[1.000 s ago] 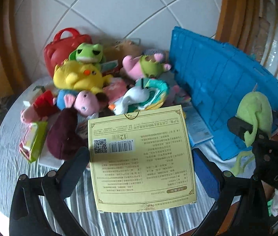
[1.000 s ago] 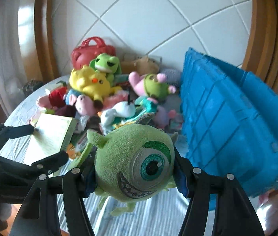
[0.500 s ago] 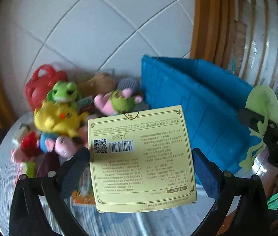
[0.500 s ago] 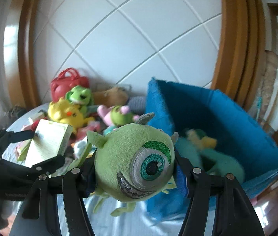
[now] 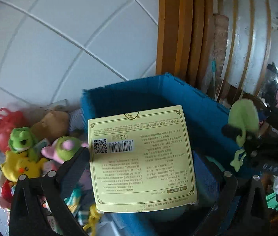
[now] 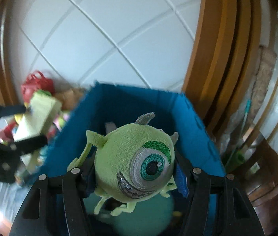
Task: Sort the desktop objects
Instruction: 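Carry card and monster plush into the blue crate and release both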
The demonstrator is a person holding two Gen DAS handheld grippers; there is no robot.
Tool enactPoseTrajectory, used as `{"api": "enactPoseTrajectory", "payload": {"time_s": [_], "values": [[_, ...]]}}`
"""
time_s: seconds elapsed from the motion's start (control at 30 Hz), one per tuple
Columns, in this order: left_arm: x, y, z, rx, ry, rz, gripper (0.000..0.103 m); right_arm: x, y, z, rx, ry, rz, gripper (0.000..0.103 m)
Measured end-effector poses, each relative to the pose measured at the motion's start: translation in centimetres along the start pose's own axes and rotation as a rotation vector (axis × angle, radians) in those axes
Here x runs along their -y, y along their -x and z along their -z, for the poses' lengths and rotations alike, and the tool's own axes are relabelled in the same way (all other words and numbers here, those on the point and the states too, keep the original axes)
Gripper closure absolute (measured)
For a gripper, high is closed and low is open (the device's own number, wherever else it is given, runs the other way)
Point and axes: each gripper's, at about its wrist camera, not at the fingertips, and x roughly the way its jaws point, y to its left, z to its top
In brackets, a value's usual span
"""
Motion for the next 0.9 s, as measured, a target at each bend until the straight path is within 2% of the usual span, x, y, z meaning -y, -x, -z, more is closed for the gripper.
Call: {"api": "enactPoseTrajectory", "payload": {"time_s": [0.13, 0.2, 0.43, 0.67, 0.77, 0.9], "values": [[3.1, -7.0, -3.0, -0.130, -0.020, -0.035, 0.000, 3.8, -7.2, -1.3, -0.166, 0.040, -0.051, 0.040], [3.9, -10.1, -3.9, -0.185, -0.017, -0.055, 0.000, 4.7, -10.4, -1.8, -0.222, 0.057, -0.067, 0.040], [3.7, -20.8, -5.2, -0.416, 0.060, -0.132, 0.000, 7.8, -21.3, -3.2, -0.395, 0.038, -0.138, 0.040], [3.1, -25.9, -4.1, -0.546, 0.056, -0.149, 0.000, 7.9, -29.8, -1.7, -0.610, 0.048, -0.174, 0.040], [2.5, -26.8, -3.8, -0.562, 0.069, -0.157, 0.000, 7.8, -31.5, -0.9, -0.646, 0.071, -0.162, 0.040], [2.3, -27.0, -3.6, -0.563, 0.067, -0.154, 0.000, 7.8, -31.5, -1.2, -0.639, 0.074, -0.148, 0.036]]}}
